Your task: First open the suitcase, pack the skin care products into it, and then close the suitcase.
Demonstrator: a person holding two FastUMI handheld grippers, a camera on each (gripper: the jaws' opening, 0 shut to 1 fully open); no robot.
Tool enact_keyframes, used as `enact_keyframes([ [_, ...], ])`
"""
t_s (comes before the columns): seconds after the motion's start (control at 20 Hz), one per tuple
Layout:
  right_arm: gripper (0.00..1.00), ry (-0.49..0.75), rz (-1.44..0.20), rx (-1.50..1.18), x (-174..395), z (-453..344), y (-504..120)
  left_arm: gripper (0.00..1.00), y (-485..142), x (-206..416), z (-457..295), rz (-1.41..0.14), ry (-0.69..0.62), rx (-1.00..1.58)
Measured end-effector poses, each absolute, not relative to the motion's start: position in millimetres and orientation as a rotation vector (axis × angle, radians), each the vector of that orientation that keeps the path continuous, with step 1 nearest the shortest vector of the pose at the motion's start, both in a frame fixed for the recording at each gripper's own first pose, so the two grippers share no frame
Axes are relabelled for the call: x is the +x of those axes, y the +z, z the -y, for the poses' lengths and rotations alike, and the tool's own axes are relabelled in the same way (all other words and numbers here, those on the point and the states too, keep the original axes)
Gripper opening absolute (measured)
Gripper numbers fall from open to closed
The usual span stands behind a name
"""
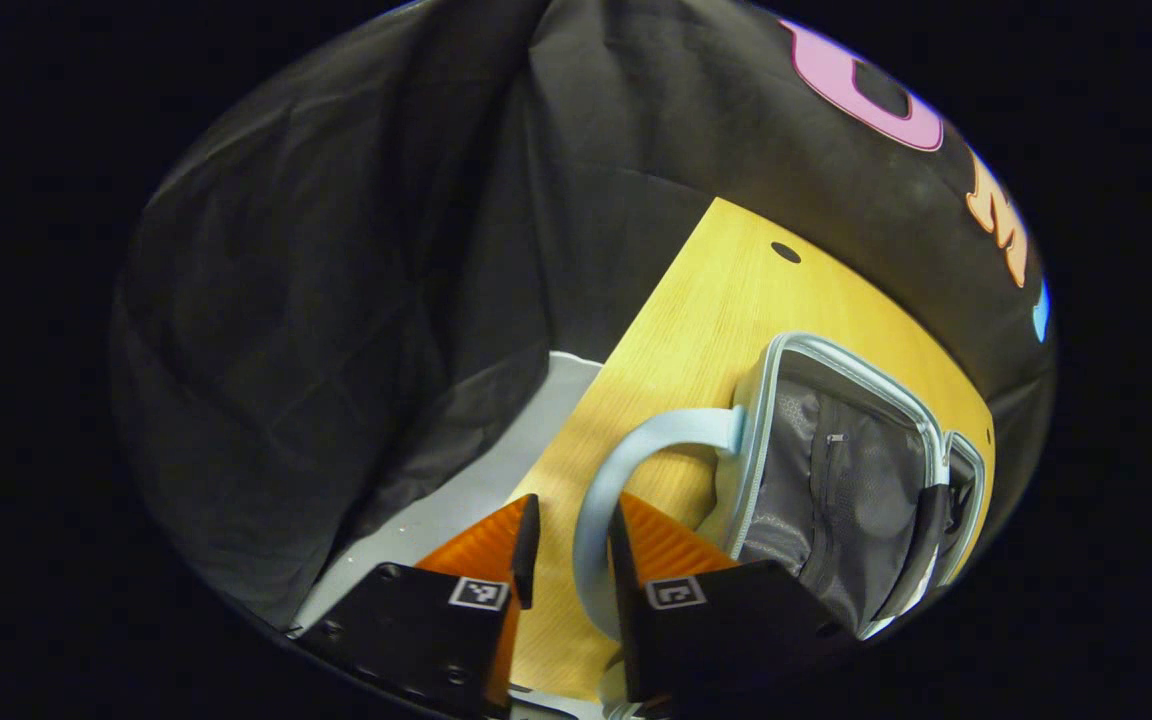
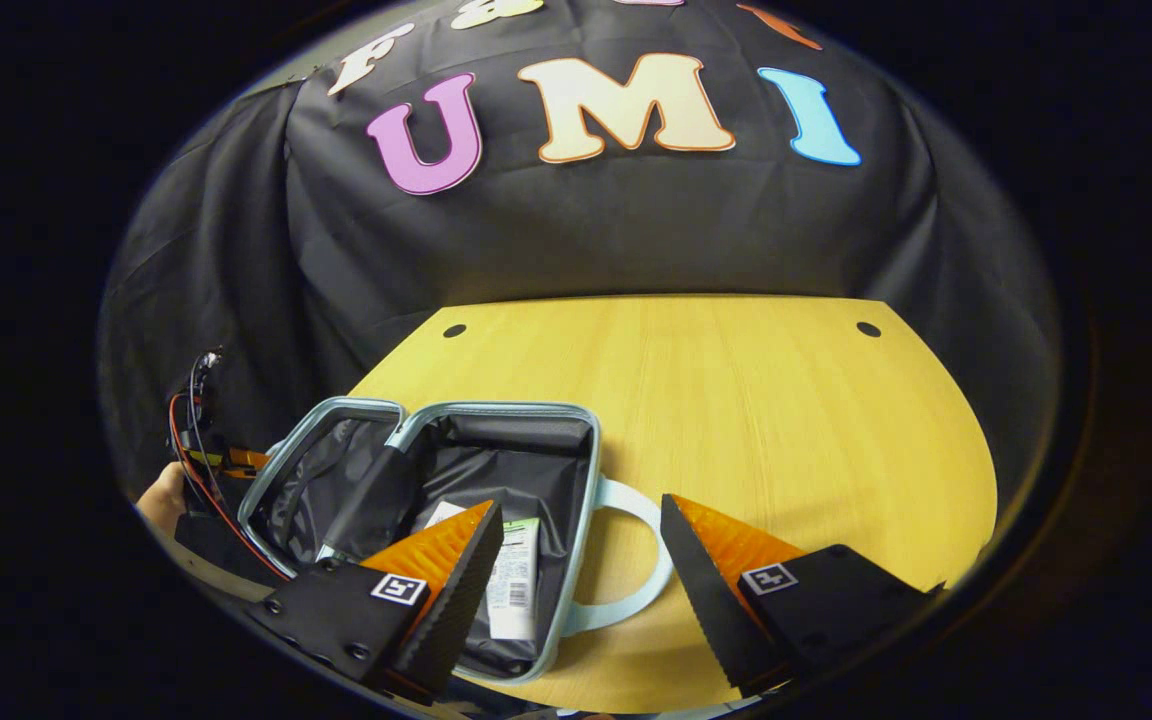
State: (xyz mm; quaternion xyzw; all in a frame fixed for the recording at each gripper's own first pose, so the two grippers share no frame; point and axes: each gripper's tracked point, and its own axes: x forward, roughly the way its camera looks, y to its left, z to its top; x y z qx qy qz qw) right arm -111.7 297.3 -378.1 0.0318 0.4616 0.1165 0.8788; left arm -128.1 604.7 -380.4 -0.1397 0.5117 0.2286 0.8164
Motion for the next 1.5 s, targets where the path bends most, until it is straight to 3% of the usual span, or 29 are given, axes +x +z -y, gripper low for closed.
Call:
enact_keyframes([
  [0.05, 0.98, 0.238, -0.956, 0.066, -109.1, -294.2, -376.4, 0.27, -383.8, -124.3, -601.2, -1.086, 0.492, -0.293],
  [0.1, 0.98, 0.228, -0.946, 0.064, -105.4, -289.8, -375.3, 0.12, -384.9, -126.4, -601.5, -1.091, 0.486, -0.267],
  [0.3, 0.98, 0.192, -0.914, 0.059, -94.9, -272.5, -369.2, 0.04, -357.0, -118.6, -596.7, -1.07, 0.479, -0.172],
  [0.45, 0.98, 0.172, -0.886, 0.056, -86.0, -260.5, -363.5, 0.02, -316.5, -110.0, -591.0, -1.02, 0.454, -0.105],
  [0.5, 0.92, 0.173, -0.874, 0.054, -82.9, -257.6, -362.4, 0.02, -301.5, -109.1, -585.9, -1.007, 0.446, -0.089],
  [0.55, 0.98, 0.182, -0.86, 0.053, -80.1, -255.2, -360.2, 0.03, -283.3, -104.2, -581.2, -0.971, 0.438, -0.066],
  [0.7, 0.98, 0.238, -0.823, 0.036, -76.8, -249.8, -356.0, 0.02, -237.0, -89.0, -553.3, -0.889, 0.424, -0.02],
  [0.75, 0.92, 0.258, -0.812, 0.029, -75.8, -246.0, -353.5, 0.02, -220.7, -85.5, -543.3, -0.868, 0.419, -0.008],
  [0.8, 0.98, 0.272, -0.795, 0.028, -75.2, -241.1, -349.3, 0.02, -203.5, -84.2, -529.1, -0.848, 0.417, 0.014],
  [0.9, 0.98, 0.297, -0.796, 0.05, -76.5, -232.3, -344.9, 0.02, -176.0, -75.3, -501.8, -0.794, 0.399, 0.083],
  [1.5, 0.98, 0.373, -0.749, 0.129, -62.2, -194.0, -314.0, 0.01, -122.1, -57.0, -355.6, -0.662, 0.306, 0.136],
])
